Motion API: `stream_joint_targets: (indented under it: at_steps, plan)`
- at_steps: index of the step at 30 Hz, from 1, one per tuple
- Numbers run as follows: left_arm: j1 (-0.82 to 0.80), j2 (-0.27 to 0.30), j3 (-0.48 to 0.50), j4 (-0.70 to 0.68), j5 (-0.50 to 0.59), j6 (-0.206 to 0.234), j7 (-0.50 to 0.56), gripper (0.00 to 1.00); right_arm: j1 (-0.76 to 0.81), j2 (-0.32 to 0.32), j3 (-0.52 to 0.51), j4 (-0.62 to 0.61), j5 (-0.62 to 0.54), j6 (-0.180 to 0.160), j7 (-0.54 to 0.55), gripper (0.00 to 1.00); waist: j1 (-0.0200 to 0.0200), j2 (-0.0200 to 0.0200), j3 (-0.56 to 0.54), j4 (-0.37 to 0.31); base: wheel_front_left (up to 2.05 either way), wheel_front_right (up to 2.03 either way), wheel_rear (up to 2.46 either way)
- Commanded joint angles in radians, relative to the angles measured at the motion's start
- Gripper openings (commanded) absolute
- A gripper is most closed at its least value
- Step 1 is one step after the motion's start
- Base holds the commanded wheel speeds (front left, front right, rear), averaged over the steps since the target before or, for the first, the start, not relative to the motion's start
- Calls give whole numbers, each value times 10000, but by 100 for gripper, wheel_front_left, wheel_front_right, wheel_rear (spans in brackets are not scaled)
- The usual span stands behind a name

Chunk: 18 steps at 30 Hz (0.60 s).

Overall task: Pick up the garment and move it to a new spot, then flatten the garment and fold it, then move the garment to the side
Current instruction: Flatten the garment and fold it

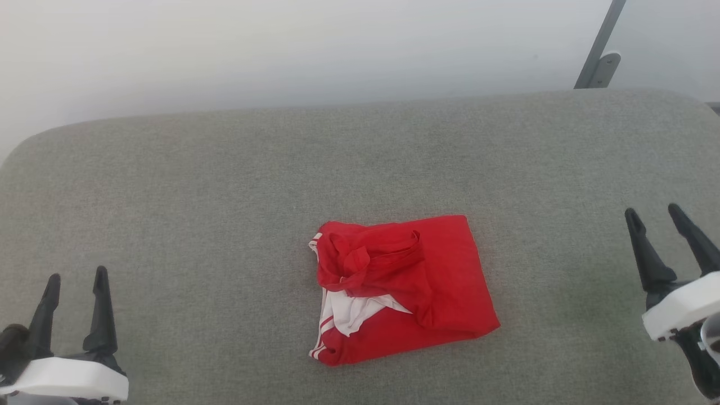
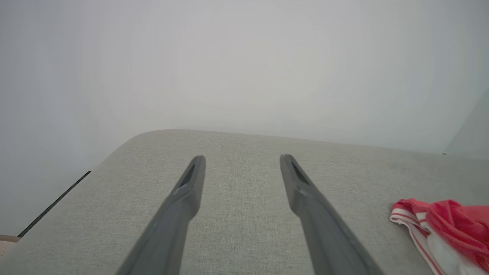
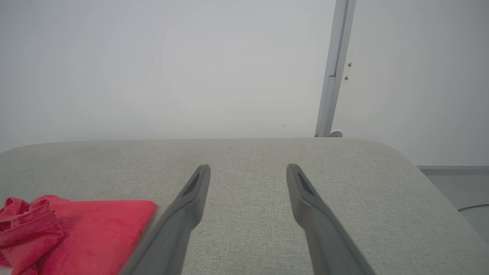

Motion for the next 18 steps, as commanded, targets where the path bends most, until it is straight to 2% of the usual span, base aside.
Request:
stream_joint_targets:
  at_steps: [1,18]
  plan:
    - [111,14,64,14,-123,-30,-42,100,142,43,-61,54,-11,0,-99,100,0,0,-20,22,0,0,0]
    - [165,46,92,154,-49,-76,-42,100,512,165,-185,1,145,0,-94,100,0,0,-25,99,0,0,0]
